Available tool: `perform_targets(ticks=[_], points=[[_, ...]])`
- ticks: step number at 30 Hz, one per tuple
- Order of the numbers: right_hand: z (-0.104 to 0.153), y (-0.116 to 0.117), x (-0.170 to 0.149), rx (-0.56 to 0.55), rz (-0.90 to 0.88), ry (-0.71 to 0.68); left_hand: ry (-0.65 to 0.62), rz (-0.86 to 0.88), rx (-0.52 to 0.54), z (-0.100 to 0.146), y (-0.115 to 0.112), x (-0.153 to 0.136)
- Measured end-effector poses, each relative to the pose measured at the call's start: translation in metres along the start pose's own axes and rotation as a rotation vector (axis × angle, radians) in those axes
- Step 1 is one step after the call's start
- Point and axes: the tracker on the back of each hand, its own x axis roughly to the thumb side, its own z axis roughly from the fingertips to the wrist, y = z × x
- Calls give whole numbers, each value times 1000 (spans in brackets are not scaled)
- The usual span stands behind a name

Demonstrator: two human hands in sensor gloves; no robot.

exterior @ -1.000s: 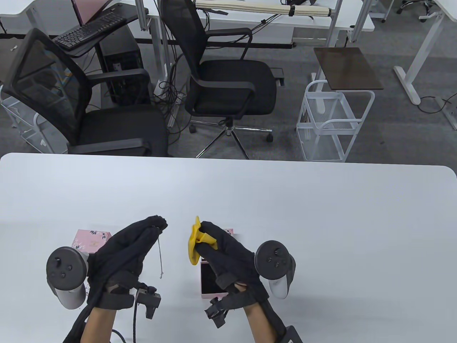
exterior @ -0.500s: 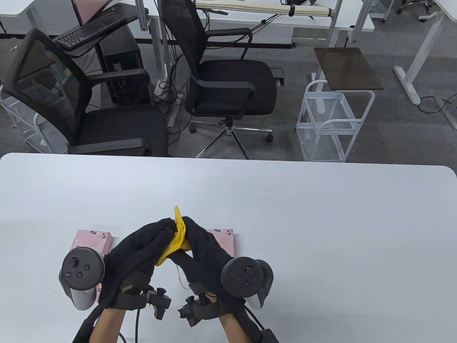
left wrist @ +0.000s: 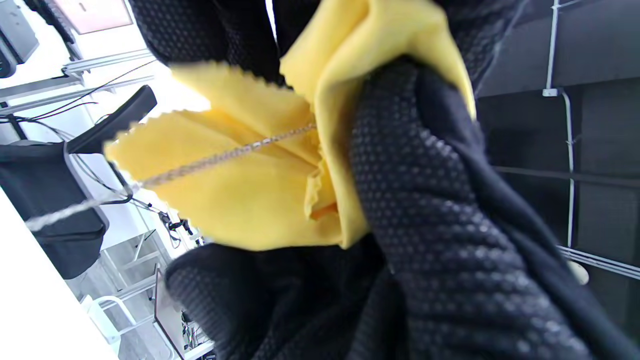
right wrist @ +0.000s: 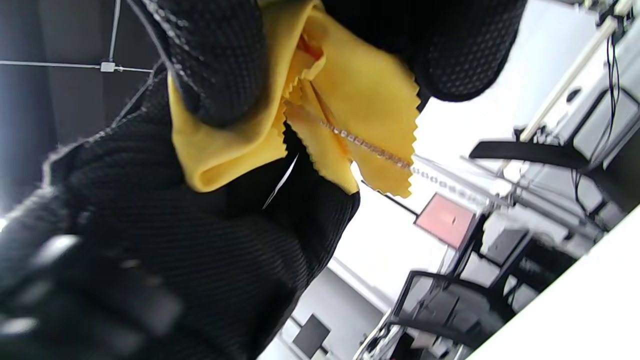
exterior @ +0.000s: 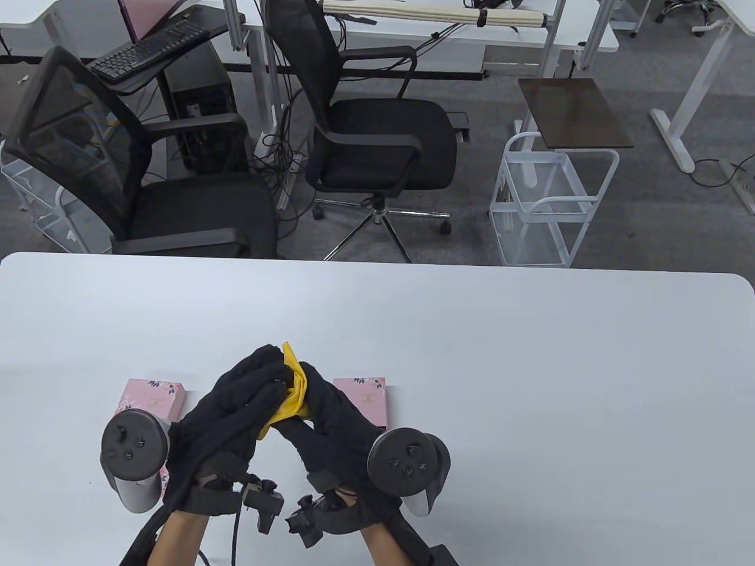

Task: Dust necklace

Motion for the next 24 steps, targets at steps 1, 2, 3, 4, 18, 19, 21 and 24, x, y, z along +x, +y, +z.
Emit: perform_targets(ticks=[1, 2, 3, 4, 18, 19, 21, 24], points=[[-2, 1, -3, 35, -34, 6, -2, 6, -11, 0, 0, 0], [-3, 0, -4, 61, -50, 8, -3, 12, -29, -1, 0, 0], [-4, 0, -6, 89, -63, 4, -3, 12, -43, -1, 0, 0], [-5, -1, -7, 106, -79, -1, -6, 11, -55, -1, -1, 1], [-5, -5, -10, 49, -18, 21, -50, -27, -51, 0, -2, 3], [-5, -5, -10, 42, -1, 15, -51, -23, -45, 0, -2, 3], [-5, -5, -8, 46, 21, 0, -53, -22, -40, 1, -1, 4], [-4, -5, -5, 66, 18, -12, -65, -42, -20, 1, 0, 4]])
